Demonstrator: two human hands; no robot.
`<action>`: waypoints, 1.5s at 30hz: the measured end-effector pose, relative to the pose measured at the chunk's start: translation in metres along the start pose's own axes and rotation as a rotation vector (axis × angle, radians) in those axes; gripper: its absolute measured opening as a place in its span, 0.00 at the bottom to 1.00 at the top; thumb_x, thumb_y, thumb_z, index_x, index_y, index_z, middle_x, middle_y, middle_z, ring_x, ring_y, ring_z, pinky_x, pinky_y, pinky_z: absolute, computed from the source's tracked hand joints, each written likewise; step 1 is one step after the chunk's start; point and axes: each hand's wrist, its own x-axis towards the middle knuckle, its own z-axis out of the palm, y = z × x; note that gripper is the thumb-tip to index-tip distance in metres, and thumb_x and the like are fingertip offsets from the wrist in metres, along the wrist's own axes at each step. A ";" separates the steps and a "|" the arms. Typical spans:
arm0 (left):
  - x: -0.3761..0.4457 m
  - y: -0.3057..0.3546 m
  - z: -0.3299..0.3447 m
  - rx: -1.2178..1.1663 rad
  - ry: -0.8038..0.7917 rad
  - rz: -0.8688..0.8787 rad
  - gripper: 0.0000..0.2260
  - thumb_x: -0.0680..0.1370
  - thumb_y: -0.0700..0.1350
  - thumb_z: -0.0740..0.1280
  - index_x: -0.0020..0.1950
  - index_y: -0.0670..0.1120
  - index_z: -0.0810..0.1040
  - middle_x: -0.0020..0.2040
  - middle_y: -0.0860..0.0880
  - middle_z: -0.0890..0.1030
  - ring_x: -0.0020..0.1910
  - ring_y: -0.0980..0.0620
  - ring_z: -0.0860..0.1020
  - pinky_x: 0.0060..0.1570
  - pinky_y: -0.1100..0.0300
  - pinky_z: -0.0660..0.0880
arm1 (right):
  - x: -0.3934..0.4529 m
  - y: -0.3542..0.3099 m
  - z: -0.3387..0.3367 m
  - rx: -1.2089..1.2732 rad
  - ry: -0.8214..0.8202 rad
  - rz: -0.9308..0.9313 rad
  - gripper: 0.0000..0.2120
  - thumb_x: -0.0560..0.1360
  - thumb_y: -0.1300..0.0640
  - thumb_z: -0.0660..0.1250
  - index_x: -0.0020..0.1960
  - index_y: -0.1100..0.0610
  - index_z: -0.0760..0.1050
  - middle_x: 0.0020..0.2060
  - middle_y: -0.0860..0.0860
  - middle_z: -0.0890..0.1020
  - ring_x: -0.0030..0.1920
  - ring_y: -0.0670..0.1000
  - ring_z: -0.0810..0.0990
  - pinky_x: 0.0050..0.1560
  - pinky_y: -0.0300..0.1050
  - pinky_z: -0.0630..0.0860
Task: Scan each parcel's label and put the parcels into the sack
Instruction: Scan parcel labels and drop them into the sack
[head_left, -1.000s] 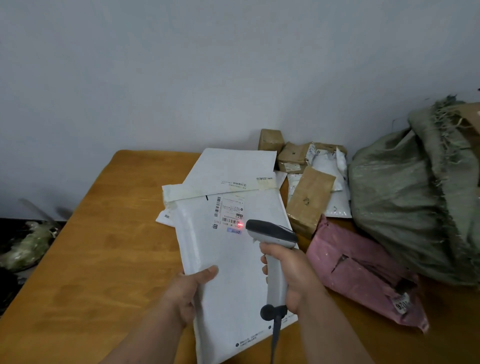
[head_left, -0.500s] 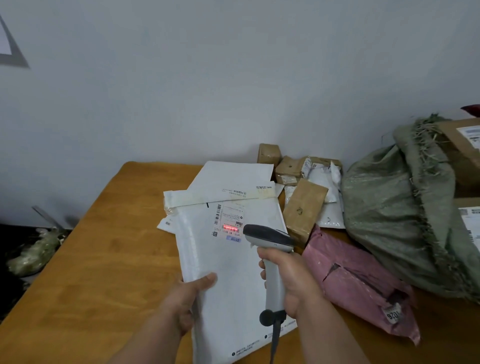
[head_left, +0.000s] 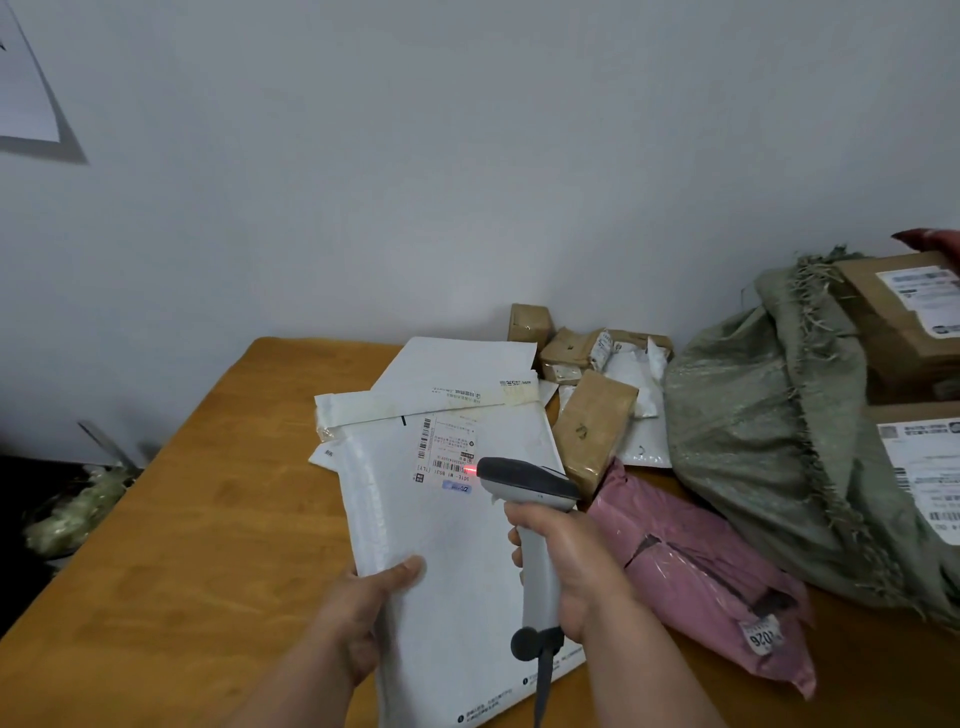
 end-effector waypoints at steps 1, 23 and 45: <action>-0.002 -0.002 0.001 -0.001 -0.002 0.004 0.29 0.59 0.36 0.79 0.59 0.38 0.77 0.49 0.37 0.85 0.49 0.35 0.83 0.50 0.42 0.80 | -0.002 0.000 -0.002 -0.002 -0.001 -0.001 0.14 0.71 0.53 0.77 0.54 0.55 0.81 0.42 0.55 0.82 0.42 0.53 0.79 0.41 0.49 0.75; -0.054 -0.009 0.015 -0.035 -0.073 0.102 0.26 0.64 0.36 0.76 0.62 0.38 0.77 0.51 0.36 0.85 0.52 0.35 0.82 0.54 0.42 0.78 | -0.060 -0.005 -0.032 -0.017 0.068 -0.130 0.09 0.73 0.55 0.75 0.52 0.54 0.80 0.43 0.54 0.82 0.44 0.53 0.79 0.45 0.49 0.76; -0.122 0.046 0.214 -0.138 -0.478 0.366 0.16 0.76 0.40 0.72 0.64 0.46 0.78 0.55 0.44 0.86 0.52 0.44 0.85 0.41 0.49 0.83 | -0.116 -0.052 -0.141 0.526 0.383 -0.540 0.21 0.69 0.60 0.79 0.61 0.52 0.81 0.53 0.51 0.87 0.56 0.56 0.84 0.65 0.63 0.77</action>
